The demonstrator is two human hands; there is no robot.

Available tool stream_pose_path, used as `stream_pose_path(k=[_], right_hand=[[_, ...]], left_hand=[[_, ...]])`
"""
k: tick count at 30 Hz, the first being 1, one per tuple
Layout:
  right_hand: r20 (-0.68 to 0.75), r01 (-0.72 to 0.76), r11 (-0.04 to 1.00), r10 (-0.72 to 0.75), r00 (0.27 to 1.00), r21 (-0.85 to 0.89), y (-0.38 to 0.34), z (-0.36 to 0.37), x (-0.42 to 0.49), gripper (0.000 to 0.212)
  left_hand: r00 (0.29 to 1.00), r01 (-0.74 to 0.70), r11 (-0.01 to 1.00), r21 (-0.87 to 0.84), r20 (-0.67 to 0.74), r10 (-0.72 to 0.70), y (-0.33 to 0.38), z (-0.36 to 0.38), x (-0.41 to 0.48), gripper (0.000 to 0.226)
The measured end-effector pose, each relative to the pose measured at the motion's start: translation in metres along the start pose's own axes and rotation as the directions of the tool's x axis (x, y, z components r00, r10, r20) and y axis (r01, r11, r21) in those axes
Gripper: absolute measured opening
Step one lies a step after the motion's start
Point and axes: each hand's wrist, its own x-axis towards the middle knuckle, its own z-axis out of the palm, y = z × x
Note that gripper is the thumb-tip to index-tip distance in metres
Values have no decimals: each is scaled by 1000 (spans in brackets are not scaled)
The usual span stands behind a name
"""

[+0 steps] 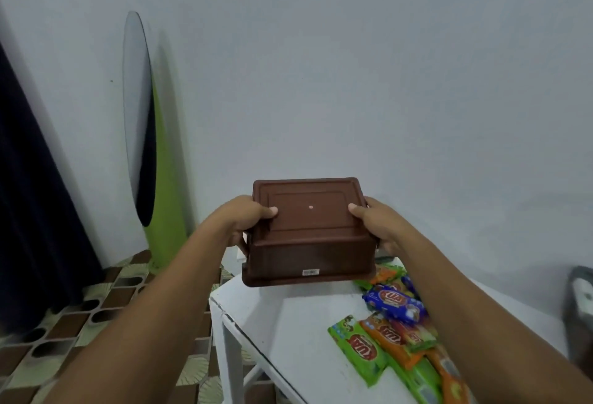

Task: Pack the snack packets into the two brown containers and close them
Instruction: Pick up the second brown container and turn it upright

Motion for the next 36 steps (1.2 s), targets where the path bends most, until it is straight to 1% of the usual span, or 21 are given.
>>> stream_pose_path(k=[4,7,10,13,16,18,20,25,29,32,35,36], right_hand=[[-105,59,995,-50,993,80,6,-28,-30,32],[-181,108,990,-90,979,91,15,-53,-54,37],[-259,135,983,-99,961,126,20,-79,-82,37],[-325,166,977,-115,939,133,20,-107,-119,38],[-414,215,966,-137,900,147,23,-143,-161,43],[-475,247,954,-141,868,168,27,-168,-188,52],[-523,258,949,-130,843,181,37,-195,-220,58],[-598,225,963,-95,796,147,63,-256,-310,60],[-608,183,972,-57,792,146,80,-290,-382,51],[-631,204,970,-76,772,133,94,-312,-427,34],[-663,289,922,-47,747,260,116,-329,-462,12],[-669,326,890,-33,743,318,120,-334,-472,9]], left_hand=[[994,-105,994,-40,38,107,9,29,3,28],[979,-180,978,-106,82,189,18,59,-2,30],[947,-281,943,-177,109,303,29,90,-15,36],[914,-342,903,-260,132,384,38,121,-32,46],[882,-375,865,-333,160,444,48,158,-53,59],[861,-386,842,-377,182,476,54,183,-69,65],[839,-389,826,-408,214,501,59,214,-90,68],[803,-371,804,-465,274,529,57,294,-149,69],[794,-342,800,-493,304,526,43,347,-198,71],[774,-318,773,-549,320,546,31,381,-229,71],[794,-285,739,-611,282,539,20,401,-252,63],[803,-271,723,-636,265,533,16,406,-258,57]])
